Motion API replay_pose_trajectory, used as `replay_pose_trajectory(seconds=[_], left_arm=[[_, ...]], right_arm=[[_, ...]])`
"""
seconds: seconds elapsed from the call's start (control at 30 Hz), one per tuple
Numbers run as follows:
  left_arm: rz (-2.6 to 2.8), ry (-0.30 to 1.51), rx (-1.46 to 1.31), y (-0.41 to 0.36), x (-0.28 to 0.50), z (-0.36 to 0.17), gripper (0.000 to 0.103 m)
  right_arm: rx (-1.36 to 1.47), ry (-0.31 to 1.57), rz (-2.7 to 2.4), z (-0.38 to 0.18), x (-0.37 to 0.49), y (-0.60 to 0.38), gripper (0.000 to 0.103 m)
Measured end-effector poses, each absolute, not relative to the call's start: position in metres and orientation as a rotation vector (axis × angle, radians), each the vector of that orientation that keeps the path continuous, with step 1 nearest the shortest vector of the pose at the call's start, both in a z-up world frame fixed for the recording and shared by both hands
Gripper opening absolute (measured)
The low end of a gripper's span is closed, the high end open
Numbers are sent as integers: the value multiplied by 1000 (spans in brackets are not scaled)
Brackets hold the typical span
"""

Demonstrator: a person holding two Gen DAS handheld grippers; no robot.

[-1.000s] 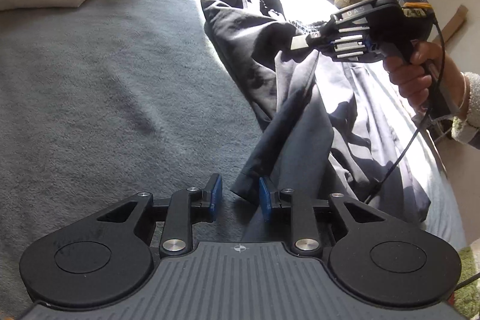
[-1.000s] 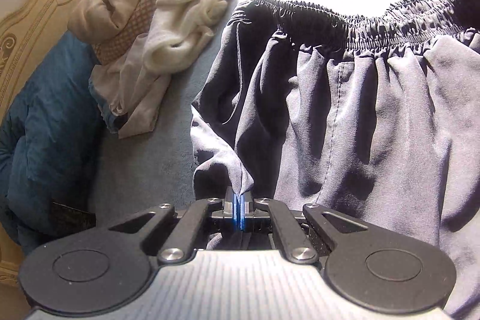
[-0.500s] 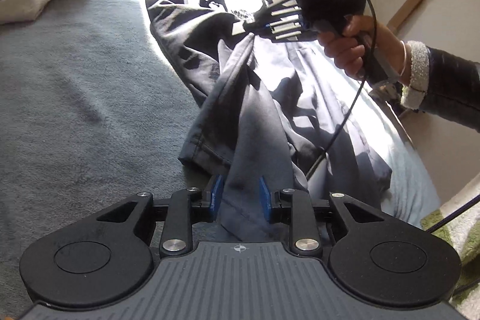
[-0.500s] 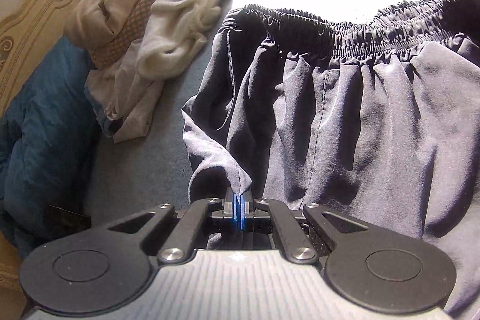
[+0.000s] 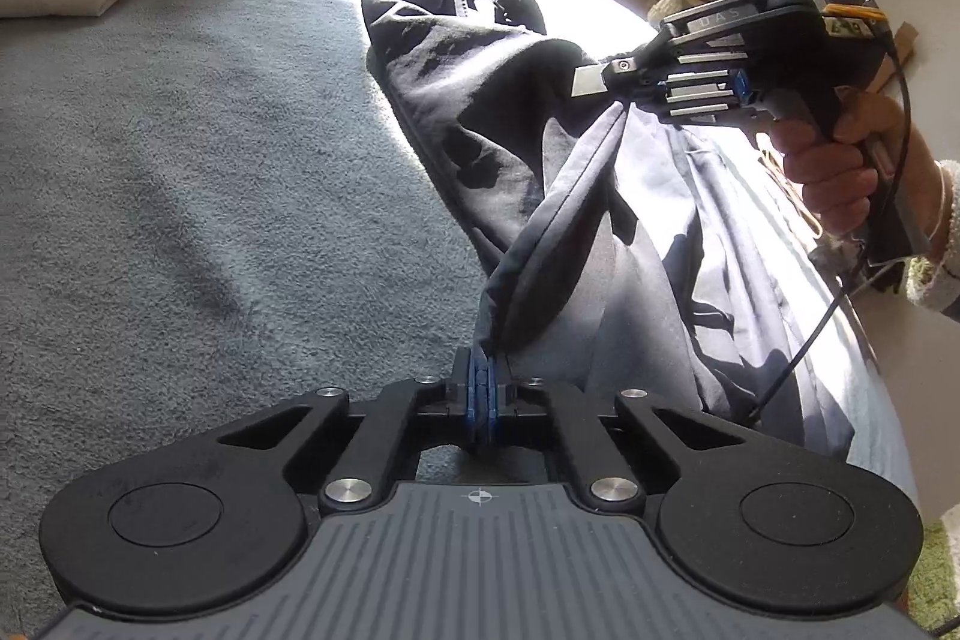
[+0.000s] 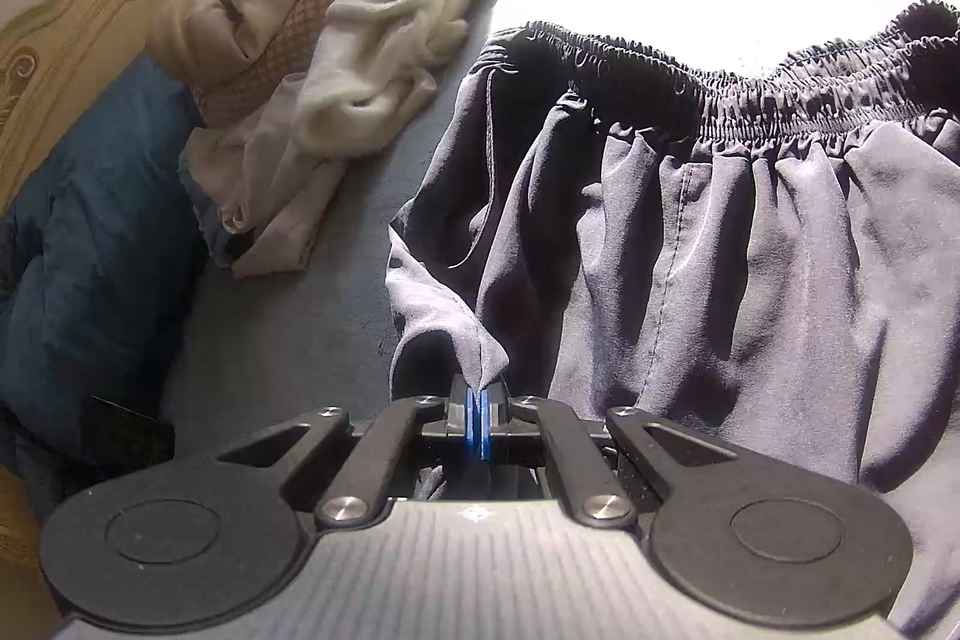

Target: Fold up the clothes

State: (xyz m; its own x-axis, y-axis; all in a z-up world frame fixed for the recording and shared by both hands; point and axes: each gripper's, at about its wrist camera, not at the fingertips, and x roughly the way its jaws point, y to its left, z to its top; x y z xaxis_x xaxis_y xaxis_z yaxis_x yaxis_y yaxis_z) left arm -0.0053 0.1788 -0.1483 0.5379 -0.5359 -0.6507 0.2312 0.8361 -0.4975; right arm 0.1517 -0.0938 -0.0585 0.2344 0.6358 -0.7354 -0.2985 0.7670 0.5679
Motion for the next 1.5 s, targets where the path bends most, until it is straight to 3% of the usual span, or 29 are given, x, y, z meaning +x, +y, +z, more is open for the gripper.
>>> replay_pose_trajectory(seconds=[0.37,0.63,0.77,0.93,1.23,1.5], left_arm=[[-288,764,-699,285,-68,-89,0],[-45,741,-845,361,-111,-82,0],[83,810,-927,393,-116,-119,0],[158,849,-1008,418,-113,-162,1],[147,857,-1033,428,-115,-163,3],[159,884,-1088,429,-108,-167,4]], right_arm=[[64,951,931,-22,135,25,2],[27,971,1084,-53,124,130,4],[9,1054,1069,-81,124,160,20],[94,1102,1043,-88,134,139,21],[209,1136,1105,-36,135,61,22],[-244,1239,1399,-65,1,76,22]])
